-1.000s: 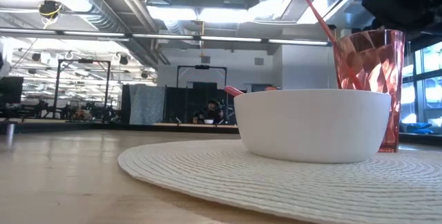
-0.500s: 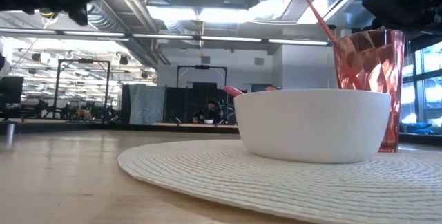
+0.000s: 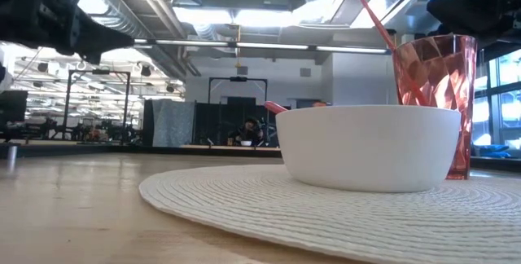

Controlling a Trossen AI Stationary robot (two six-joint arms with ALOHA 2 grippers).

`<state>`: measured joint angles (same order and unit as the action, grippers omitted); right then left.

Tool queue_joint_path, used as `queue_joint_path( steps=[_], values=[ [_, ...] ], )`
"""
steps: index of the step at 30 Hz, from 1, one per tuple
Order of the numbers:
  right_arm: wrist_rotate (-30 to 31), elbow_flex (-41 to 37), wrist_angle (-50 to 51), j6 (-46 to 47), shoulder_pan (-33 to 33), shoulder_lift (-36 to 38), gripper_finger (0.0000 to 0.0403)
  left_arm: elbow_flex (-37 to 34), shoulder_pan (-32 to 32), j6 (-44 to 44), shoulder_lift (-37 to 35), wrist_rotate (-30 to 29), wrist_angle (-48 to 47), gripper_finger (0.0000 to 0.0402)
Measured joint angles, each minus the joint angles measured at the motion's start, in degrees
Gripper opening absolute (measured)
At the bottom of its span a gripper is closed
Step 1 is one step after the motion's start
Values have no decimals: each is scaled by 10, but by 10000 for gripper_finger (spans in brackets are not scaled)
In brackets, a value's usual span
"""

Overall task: Pick & Place Utensil
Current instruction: Return to Home Position

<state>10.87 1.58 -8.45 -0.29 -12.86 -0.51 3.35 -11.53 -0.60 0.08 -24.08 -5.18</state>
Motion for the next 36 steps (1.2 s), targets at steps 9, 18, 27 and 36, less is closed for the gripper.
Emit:
queue_joint_path(
  steps=[9,18,27,36],
  values=[
    [0,0,-10,14,0,0,2,-5,0,-1,11,11,17,1],
    [0,0,-16,15,0,0,38,-5,0,-17,11,11,17,3],
    [0,0,-15,14,0,0,45,-5,0,-17,11,11,17,4],
    [0,0,-15,14,0,0,46,-5,0,-17,11,12,17,8]
  ],
)
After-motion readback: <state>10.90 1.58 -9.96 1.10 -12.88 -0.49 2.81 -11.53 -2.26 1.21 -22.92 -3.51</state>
